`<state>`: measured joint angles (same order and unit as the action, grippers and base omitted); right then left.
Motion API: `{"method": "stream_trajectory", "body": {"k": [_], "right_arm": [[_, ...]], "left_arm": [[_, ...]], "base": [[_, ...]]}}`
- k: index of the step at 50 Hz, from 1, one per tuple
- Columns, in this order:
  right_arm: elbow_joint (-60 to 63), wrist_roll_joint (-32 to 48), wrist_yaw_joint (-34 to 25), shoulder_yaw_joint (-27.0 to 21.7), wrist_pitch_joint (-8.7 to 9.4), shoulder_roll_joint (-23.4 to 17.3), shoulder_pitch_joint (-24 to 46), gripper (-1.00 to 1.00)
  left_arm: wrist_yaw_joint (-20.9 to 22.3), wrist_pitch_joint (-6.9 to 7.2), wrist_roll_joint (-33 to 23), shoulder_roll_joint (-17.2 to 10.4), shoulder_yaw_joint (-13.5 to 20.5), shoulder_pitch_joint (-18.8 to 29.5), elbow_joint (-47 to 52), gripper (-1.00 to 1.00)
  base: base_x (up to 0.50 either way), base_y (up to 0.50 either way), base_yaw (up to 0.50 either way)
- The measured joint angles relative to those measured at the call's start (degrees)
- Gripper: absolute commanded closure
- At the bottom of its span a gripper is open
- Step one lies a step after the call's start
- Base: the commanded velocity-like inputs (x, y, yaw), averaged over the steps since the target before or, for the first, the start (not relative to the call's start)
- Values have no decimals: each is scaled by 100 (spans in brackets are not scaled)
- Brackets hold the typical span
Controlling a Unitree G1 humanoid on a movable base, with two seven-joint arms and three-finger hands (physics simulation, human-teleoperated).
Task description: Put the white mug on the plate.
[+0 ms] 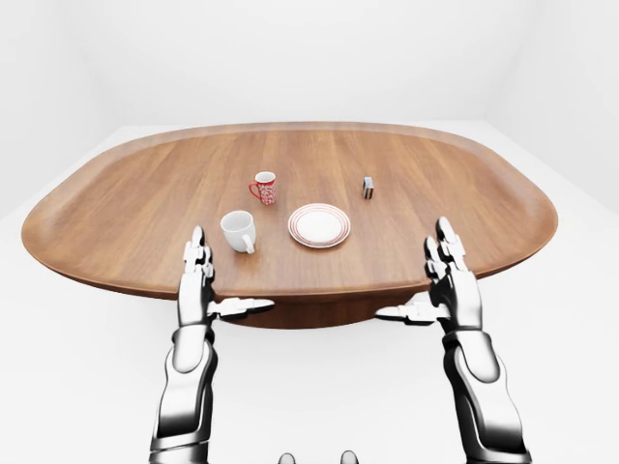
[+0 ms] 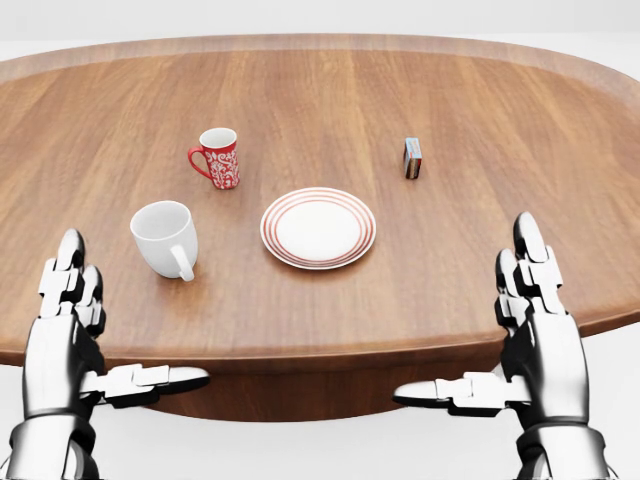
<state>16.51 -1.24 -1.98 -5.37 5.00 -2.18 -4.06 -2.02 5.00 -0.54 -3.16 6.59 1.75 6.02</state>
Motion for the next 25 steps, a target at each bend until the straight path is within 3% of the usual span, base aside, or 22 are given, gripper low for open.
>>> {"method": "stream_trajectory", "body": {"k": [13,25], "right_arm": [[2194,-107,-136,-522,0,102,-717,-100],[2868,-133,-240,-873,0,208,-988,-100]], "left_arm": [[-112,0,644,-149,713,-80,1500,-100],[-234,0,946,-205,1014,-98,1981,-100]], "base": [[0,0,0],[0,7,0]]}}
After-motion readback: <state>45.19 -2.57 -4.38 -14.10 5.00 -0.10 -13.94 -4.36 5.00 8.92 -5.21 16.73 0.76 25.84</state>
